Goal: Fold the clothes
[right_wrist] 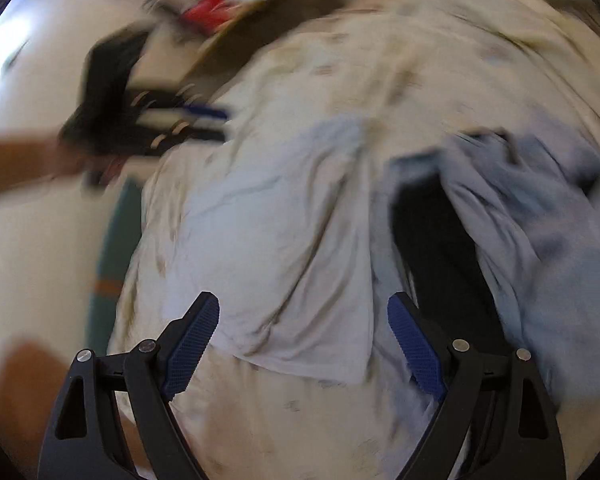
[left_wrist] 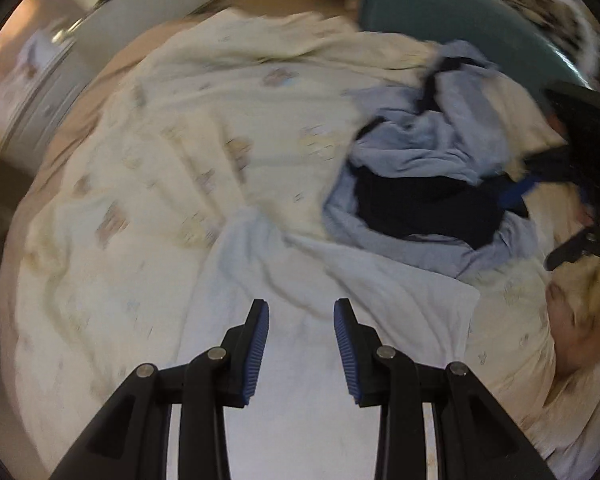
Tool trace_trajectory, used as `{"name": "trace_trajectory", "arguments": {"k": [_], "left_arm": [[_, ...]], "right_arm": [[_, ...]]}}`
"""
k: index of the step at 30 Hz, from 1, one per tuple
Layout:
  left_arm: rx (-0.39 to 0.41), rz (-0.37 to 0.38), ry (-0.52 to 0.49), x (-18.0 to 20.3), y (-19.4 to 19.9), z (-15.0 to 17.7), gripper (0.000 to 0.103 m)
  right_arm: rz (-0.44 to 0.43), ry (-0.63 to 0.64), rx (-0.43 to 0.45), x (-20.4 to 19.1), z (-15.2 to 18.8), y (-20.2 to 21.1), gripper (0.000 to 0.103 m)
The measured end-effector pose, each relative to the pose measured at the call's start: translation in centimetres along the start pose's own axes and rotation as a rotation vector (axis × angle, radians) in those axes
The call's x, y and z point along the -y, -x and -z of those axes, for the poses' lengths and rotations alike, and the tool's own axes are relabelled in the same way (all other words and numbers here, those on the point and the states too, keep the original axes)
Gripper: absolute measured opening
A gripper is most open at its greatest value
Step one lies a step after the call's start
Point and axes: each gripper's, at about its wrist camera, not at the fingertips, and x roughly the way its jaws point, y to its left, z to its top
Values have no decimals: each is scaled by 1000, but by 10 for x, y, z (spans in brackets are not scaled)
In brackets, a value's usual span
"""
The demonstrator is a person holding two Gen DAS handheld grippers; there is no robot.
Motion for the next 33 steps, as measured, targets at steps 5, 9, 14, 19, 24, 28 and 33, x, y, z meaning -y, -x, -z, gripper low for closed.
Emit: {"name": "trace_trajectory", "arguments": {"k": [5,9,14,19,24,28,33], "left_arm": [[-41,-46,124,23,34,9,34],[-51,-19,114,31,52,27,34],[-56,33,59,14,59,55,34],[-79,102,6,-6,42,93,34],[-52,126,-69,-21,52,108,34],[-45,-1,-144,-15,66,109,34],[-34,8,-158,-2,70,107,34]], "right_arm": [[148,-339,-28,-13,6,22,89],[240,-369,-72,-58,12,12,89],[291,-503,-50,-109,28,-11,89],[413,-573,-1,-153,34,-21,89],[482,-670,90,-192,45,-14,89],[495,-759,120,-213,61,-15,89],[469,-844,190,-222,78,-17,89]]}}
